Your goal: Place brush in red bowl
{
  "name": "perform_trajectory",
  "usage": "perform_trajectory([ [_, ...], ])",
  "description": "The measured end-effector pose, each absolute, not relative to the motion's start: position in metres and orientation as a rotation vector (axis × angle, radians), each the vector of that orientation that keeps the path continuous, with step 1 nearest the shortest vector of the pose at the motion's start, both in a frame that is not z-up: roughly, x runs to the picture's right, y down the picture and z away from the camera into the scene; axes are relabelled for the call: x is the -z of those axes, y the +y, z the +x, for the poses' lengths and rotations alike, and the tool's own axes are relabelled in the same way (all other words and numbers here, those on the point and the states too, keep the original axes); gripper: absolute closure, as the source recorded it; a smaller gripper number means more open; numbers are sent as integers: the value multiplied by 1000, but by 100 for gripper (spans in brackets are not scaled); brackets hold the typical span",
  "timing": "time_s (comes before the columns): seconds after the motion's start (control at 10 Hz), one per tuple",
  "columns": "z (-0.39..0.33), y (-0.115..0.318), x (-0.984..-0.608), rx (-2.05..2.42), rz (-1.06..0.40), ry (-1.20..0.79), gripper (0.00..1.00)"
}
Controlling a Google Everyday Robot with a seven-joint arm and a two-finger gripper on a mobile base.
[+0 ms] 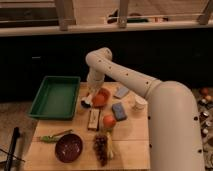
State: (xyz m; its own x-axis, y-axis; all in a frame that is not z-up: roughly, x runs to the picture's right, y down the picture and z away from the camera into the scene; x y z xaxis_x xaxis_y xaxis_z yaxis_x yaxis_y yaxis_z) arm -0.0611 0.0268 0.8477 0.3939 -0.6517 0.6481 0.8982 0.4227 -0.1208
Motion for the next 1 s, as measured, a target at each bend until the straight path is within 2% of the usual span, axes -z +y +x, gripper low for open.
perform_trajectory([
  [0.8, -48, 19, -881, 1022, -505, -494, 99],
  [0.9, -48, 20, -885, 1023, -510, -494, 94],
  [1.0, -47, 21, -889, 1022, -514, -493, 85],
])
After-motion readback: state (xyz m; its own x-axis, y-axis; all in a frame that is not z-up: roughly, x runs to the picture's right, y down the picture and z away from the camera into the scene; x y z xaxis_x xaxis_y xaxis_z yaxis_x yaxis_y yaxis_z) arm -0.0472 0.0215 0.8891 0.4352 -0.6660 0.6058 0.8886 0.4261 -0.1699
